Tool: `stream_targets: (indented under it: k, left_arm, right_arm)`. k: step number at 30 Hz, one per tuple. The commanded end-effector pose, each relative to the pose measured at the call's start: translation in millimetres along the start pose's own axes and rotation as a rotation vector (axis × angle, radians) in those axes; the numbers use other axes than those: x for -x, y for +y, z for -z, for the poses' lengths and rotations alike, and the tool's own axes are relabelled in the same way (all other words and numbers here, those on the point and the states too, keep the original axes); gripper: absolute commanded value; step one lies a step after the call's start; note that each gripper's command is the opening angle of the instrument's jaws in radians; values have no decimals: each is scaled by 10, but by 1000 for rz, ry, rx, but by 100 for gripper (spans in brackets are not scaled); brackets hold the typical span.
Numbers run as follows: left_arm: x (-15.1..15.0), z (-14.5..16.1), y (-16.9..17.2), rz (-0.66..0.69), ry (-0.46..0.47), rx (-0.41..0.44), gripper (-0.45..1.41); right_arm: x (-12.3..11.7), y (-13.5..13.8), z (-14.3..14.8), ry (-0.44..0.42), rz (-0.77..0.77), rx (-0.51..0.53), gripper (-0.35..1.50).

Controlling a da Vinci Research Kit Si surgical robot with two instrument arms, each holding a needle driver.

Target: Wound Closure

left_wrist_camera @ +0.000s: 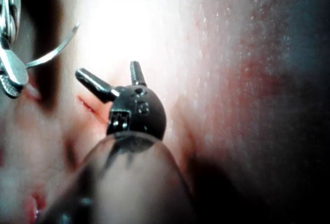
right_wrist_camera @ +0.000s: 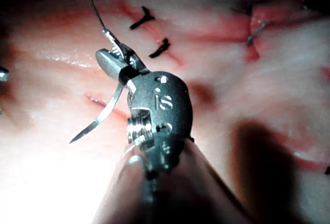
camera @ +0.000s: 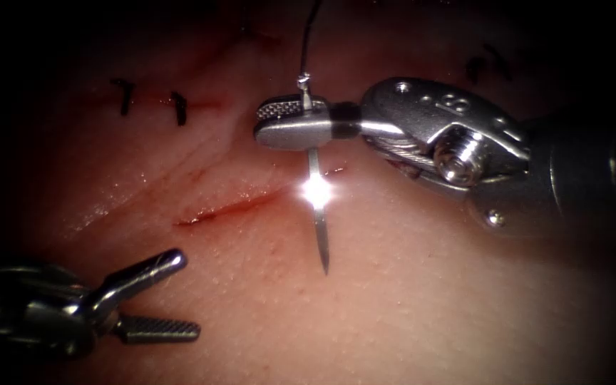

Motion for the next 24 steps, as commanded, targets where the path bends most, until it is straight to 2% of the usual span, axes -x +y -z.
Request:
stream_targets:
  k: [1,2,3,4,6,7,9,15,24]
  left_arm:
    - [9,-7,3,10,-9,-3,21]
    - [9,-7,3,10,-9,-3,21]
    - [16,-8,7,34,-21,-7,2]
    - [19,-10,10,48,-27,-9,-3]
    - [31,-18,17,54,-57,-21,-26]
    - [38,-25,22,48,-95,-33,-30]
    - [42,-28,25,57,-105,-38,-31]
    - [75,-53,43,107,-202,-49,-26]
    - [110,-64,41,149,-267,-60,-37]
  right_arm:
    - [3,10,-17,11,39,-23,-35]
    - [3,10,-17,11,39,-23,-35]
    - [6,13,-25,23,74,-52,-35]
    - [9,14,-30,27,96,-68,-35]
    - [17,20,-46,66,149,-100,-35]
    - [23,24,-59,79,214,-116,-35]
    - [26,26,-64,91,232,-126,-35]
    - [62,38,-111,143,439,-201,-35]
    - [62,52,-131,170,562,-221,-35]
